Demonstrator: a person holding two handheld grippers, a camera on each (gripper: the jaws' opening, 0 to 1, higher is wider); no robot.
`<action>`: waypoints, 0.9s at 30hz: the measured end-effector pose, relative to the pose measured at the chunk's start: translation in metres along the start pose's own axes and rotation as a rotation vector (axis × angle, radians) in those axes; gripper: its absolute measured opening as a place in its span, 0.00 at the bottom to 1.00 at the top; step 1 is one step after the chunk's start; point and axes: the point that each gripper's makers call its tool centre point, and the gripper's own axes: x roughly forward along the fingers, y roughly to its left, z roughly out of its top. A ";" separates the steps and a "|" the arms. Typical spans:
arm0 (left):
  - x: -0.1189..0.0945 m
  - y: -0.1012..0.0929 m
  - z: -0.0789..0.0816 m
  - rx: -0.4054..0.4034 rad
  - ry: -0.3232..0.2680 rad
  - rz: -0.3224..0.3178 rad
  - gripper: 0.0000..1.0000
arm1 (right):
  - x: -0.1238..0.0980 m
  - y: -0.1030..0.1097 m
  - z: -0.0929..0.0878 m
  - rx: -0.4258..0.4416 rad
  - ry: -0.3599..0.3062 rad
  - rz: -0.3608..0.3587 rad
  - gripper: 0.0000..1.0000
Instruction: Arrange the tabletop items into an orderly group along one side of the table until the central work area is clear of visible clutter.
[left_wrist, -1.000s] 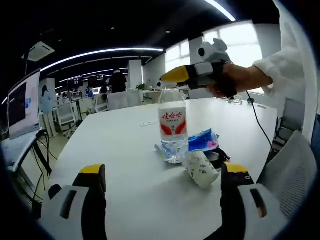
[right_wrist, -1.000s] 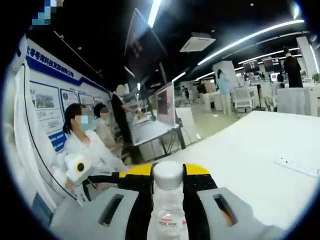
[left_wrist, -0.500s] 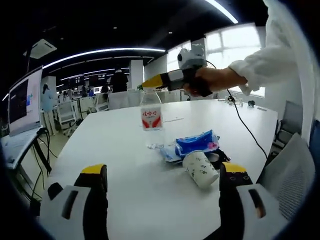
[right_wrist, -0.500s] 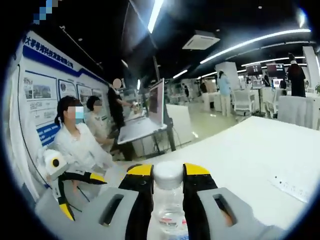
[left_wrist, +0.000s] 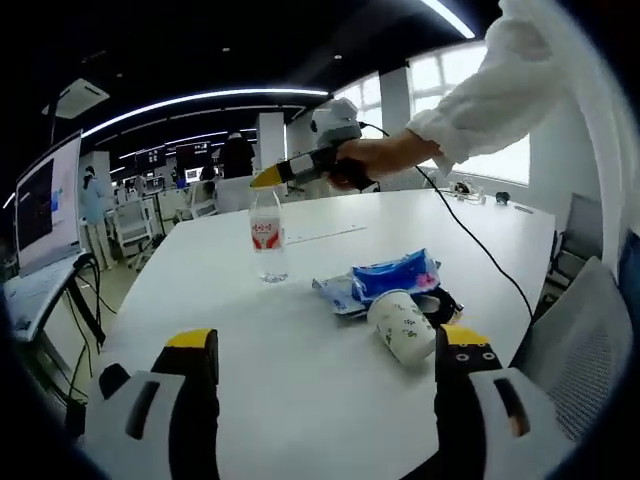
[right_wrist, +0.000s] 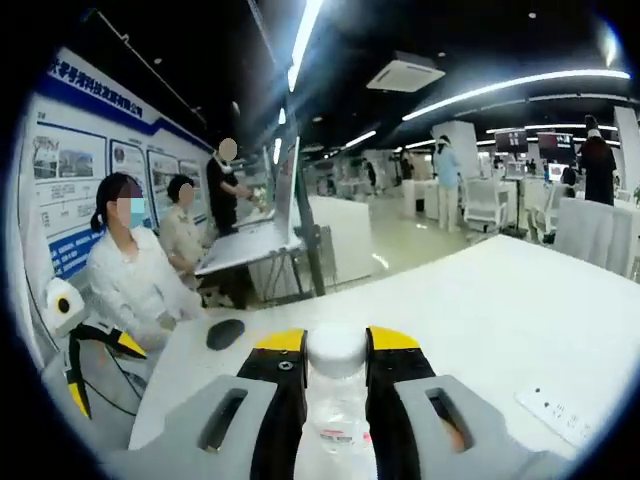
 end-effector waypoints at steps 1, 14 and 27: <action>0.000 0.000 0.000 0.007 0.000 0.002 0.98 | 0.002 -0.003 -0.001 -0.026 0.011 0.003 0.18; 0.002 -0.001 -0.011 0.016 0.048 -0.007 0.95 | 0.011 -0.026 -0.005 -0.091 0.037 0.087 0.19; 0.004 -0.003 -0.020 0.034 0.090 -0.016 0.92 | 0.022 -0.028 -0.019 -0.118 0.101 0.240 0.19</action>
